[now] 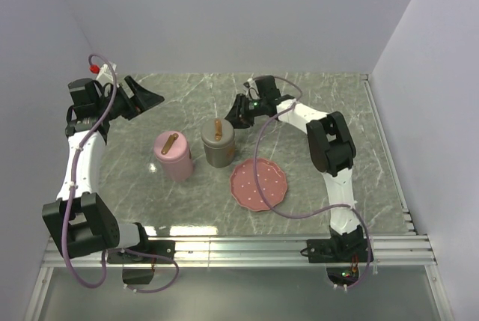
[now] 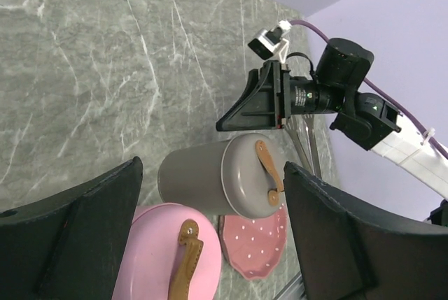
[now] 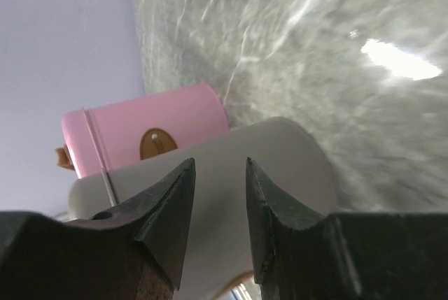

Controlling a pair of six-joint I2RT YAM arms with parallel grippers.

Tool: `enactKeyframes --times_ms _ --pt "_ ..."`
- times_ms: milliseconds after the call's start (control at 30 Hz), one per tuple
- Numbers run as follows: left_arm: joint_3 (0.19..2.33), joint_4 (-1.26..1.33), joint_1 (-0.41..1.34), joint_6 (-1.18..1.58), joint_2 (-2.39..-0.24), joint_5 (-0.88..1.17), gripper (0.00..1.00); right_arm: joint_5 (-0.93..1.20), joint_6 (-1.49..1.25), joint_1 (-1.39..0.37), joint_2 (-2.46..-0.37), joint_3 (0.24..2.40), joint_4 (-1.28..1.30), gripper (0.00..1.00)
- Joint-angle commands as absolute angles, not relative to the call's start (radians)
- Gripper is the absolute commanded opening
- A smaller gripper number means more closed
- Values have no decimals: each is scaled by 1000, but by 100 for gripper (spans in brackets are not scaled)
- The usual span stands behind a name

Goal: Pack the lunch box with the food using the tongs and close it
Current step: Move the lunch box

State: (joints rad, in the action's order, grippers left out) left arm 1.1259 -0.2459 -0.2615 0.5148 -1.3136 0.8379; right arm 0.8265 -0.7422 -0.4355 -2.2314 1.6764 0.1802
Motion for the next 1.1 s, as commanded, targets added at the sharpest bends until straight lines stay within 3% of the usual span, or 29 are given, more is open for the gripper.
enactKeyframes --times_ms 0,567,733,800,1067 --pt "1108 -244 -267 494 -1302 868 87 848 -768 -480 -2181 1637 115 43" --pt "1051 -247 -308 477 -1289 916 84 858 -812 -586 -2120 1584 83 44" --pt "1069 -255 -314 451 -1259 939 92 806 -721 -551 -2091 1660 175 45" --pt "1106 -309 -314 385 -1250 914 99 784 -674 -526 -2057 1687 222 48" --pt "1201 -419 -316 216 -1232 815 100 710 -542 -319 -1841 1645 343 66"
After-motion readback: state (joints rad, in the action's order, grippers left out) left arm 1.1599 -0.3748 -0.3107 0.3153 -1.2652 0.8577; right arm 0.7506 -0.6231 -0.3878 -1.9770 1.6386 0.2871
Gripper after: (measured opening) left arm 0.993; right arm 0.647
